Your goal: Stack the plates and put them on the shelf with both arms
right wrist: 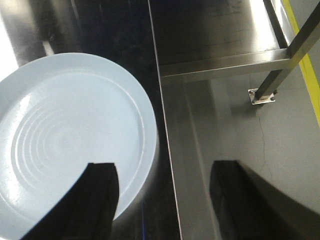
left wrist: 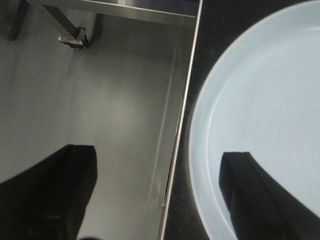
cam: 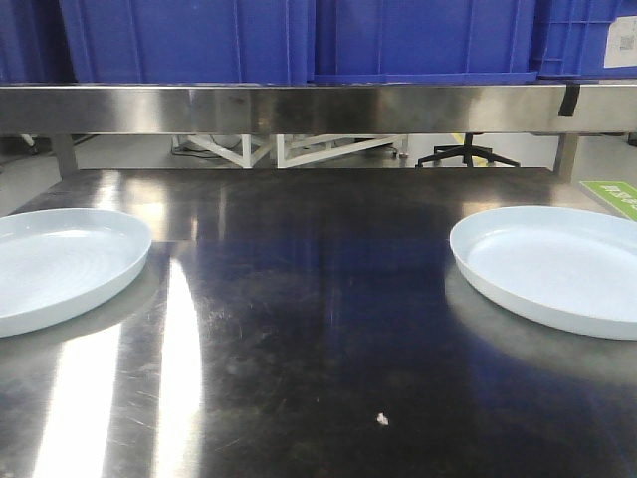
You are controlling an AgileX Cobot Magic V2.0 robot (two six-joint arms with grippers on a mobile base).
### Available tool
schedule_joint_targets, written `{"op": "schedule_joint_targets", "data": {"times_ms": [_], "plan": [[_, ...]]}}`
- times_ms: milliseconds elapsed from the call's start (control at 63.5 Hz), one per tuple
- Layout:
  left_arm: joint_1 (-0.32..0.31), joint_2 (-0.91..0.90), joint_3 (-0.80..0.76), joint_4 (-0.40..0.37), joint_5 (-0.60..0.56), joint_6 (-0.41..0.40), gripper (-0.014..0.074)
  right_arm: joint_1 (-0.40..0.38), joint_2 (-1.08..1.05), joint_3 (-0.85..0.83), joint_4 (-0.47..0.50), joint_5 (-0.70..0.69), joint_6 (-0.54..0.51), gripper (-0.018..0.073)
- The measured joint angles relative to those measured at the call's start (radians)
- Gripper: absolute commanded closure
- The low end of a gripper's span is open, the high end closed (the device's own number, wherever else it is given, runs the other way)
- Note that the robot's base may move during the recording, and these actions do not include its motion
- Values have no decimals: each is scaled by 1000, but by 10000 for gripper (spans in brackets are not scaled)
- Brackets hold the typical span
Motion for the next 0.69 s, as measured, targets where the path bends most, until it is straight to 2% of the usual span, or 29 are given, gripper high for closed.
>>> {"op": "schedule_joint_targets", "data": {"times_ms": [582, 645, 692], "plan": [[0, 99, -2, 0, -78, 0, 38, 0, 0, 0, 2, -2, 0, 51], [0, 109, -3, 0, -90, 0, 85, 0, 0, 0, 2, -2, 0, 51], [0, 116, -5, 0, -96, 0, 153, 0, 0, 0, 4, -2, 0, 51]]}}
